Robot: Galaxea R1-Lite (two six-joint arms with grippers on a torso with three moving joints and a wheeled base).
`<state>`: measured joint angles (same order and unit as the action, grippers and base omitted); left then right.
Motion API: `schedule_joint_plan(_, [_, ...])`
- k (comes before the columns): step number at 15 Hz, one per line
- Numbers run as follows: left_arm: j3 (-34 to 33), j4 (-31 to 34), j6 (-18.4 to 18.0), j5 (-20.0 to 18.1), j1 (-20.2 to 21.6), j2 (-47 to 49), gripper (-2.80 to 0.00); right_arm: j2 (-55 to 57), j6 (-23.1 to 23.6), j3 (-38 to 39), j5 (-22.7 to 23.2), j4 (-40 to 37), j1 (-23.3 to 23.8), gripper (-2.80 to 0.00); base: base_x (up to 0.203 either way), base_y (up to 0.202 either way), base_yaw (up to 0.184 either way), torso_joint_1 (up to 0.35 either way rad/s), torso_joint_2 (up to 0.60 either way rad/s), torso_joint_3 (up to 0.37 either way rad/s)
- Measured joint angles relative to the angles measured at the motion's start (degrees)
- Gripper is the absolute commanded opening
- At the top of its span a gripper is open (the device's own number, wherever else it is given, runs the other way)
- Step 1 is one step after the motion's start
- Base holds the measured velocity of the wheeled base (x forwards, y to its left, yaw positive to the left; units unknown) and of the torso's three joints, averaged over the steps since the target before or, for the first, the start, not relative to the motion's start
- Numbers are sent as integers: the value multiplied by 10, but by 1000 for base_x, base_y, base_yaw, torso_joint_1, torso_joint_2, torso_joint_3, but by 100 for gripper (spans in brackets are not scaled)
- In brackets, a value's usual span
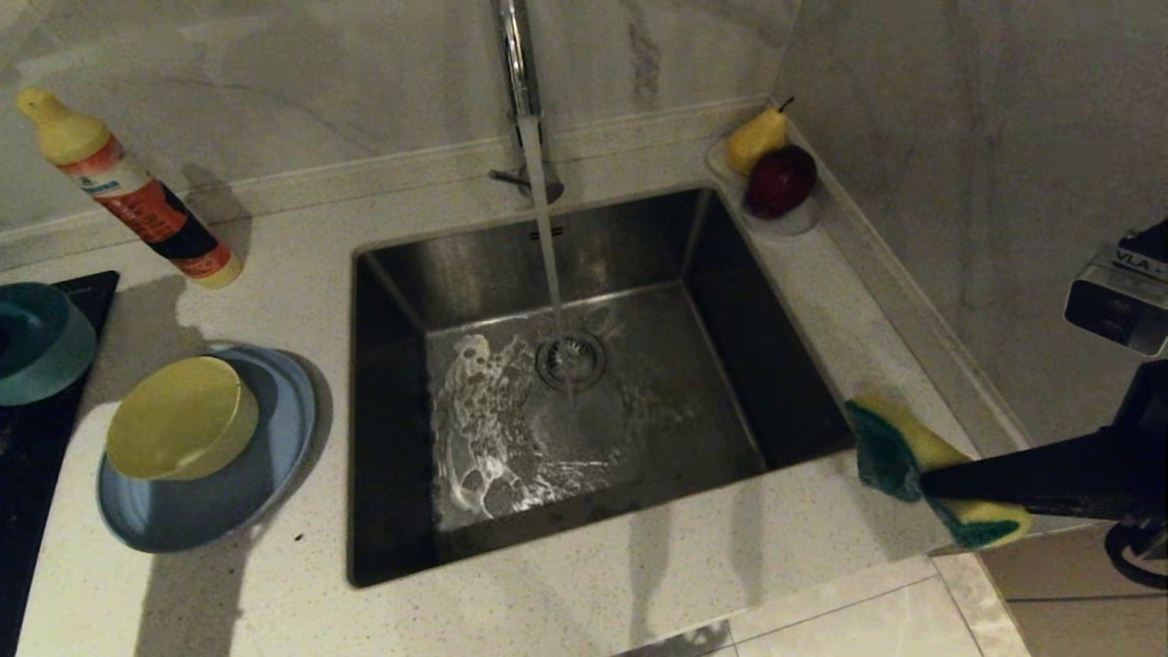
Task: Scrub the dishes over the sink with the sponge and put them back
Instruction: Place the bowl on the table
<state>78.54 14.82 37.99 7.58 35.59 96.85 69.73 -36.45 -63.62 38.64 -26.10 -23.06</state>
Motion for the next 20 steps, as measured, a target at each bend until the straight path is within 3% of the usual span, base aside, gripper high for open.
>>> schedule_joint_plan(3, [28,1,17,-41,44,31,-280,0,7,4,1,0,0,-280,0,0,0,0,0,0])
schedule_joint_plan(10, [61,-4,22,-95,109,104,-280,-1,7,3,2,-1,-5,-280,0,0,0,0,0,0])
schedule_joint_plan(16, [118,1,21,-120,116,151,-280,3,8,-2,3,0,-5,-280,0,0,0,0,0,0])
schedule_joint_plan(20, [175,11,22,-169,117,186,-280,3,8,1,9,1,-6,-280,0,0,0,0,0,0])
